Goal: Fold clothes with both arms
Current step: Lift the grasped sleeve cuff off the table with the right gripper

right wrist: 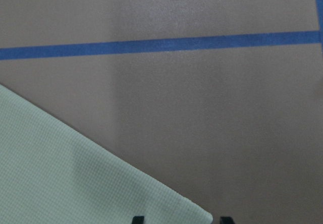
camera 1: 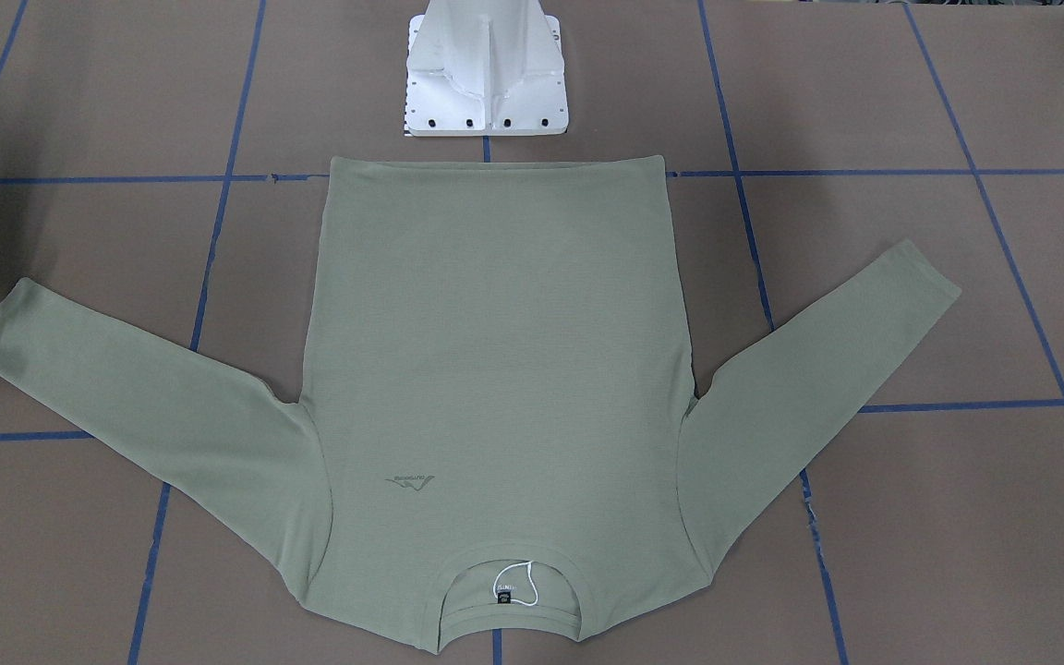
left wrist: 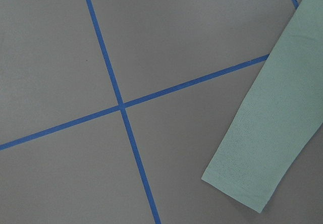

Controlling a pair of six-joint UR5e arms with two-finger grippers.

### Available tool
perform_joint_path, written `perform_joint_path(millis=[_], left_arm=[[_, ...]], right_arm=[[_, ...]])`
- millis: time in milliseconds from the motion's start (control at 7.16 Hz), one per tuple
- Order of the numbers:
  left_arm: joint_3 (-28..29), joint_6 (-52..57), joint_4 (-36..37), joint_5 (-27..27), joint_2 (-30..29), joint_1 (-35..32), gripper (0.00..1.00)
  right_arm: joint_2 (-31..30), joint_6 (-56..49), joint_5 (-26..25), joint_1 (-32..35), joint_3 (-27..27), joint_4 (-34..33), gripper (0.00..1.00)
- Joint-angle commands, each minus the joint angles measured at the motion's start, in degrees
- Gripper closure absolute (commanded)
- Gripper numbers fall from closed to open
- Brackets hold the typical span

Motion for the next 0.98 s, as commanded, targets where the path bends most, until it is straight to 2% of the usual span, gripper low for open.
perform_joint_path(millis=[0, 140, 698, 838], left_arm=[[-0.02, 0.00, 0.01, 0.00, 0.07, 0.00, 0.00], [-0.11, 0.00, 0.01, 0.00, 0.07, 0.00, 0.00], [-0.02, 0.00, 0.01, 0.00, 0.15, -0.09, 0.00], [-0.02, 0.00, 0.01, 0.00, 0.15, -0.09, 0.00]], right_arm=[[0.06, -0.04, -0.21, -0.14, -0.83, 0.07, 0.41], [0.06, -0.04, -0.38, -0.14, -0.83, 0.07, 0.46], [0.06, 0.04, -0.38, -0.23, -1.00, 0.07, 0.77], [0.14, 0.13, -0.30, -0.32, -1.00, 0.07, 0.93]])
